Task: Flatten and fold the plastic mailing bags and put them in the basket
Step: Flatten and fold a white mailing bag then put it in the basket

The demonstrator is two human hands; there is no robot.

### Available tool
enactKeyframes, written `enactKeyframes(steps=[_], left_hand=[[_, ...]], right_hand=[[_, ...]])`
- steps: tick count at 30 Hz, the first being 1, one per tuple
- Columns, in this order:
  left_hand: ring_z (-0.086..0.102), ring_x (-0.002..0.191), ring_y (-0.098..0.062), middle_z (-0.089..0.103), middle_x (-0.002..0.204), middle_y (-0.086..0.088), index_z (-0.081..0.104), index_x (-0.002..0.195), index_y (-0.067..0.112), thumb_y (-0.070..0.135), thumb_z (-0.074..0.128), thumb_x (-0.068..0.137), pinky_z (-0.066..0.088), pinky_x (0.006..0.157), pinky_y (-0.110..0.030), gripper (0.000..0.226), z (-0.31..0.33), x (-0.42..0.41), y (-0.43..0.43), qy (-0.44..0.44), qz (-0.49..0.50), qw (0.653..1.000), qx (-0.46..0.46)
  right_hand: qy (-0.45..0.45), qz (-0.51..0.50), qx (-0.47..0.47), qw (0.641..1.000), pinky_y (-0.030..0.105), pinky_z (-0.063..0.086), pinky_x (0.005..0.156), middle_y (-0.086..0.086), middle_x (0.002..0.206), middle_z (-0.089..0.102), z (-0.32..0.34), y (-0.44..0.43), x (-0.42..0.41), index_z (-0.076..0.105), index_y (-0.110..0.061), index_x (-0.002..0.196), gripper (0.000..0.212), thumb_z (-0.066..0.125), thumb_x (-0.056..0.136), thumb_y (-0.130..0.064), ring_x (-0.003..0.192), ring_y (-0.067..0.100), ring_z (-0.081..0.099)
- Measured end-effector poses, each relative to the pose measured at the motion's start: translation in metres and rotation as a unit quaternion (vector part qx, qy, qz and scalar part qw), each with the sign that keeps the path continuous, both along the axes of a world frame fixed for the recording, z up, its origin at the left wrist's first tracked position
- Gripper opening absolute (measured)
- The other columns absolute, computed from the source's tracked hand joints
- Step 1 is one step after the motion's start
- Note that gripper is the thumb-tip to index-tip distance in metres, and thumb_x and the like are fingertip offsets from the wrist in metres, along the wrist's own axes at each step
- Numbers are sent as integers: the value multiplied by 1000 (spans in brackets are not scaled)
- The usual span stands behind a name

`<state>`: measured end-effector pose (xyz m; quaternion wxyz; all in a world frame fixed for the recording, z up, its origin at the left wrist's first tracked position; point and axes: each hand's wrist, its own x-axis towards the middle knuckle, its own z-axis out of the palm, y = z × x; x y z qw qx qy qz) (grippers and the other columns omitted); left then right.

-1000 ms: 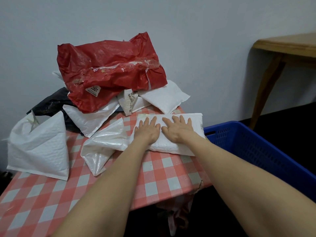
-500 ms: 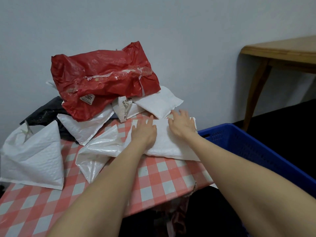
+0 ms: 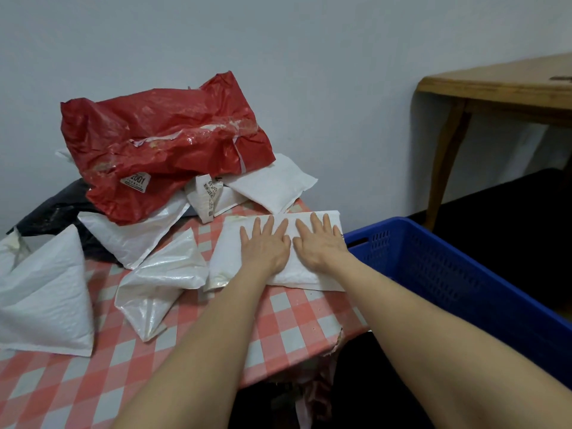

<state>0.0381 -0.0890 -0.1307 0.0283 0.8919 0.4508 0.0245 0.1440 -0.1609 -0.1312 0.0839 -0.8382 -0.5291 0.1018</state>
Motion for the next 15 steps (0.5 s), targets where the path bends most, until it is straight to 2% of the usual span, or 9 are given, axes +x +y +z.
enactKeyframes(steps=[15], left_hand=[[-3, 148, -23, 1, 161, 3, 8, 152, 34, 40, 13, 101, -7, 117, -51, 51, -9, 3, 2, -4, 3, 1000, 4]], right_hand=[[30, -15, -33, 999, 46, -5, 119, 5, 161, -16, 0, 4, 2, -3, -29, 154, 57, 13, 101, -43, 147, 29, -16]])
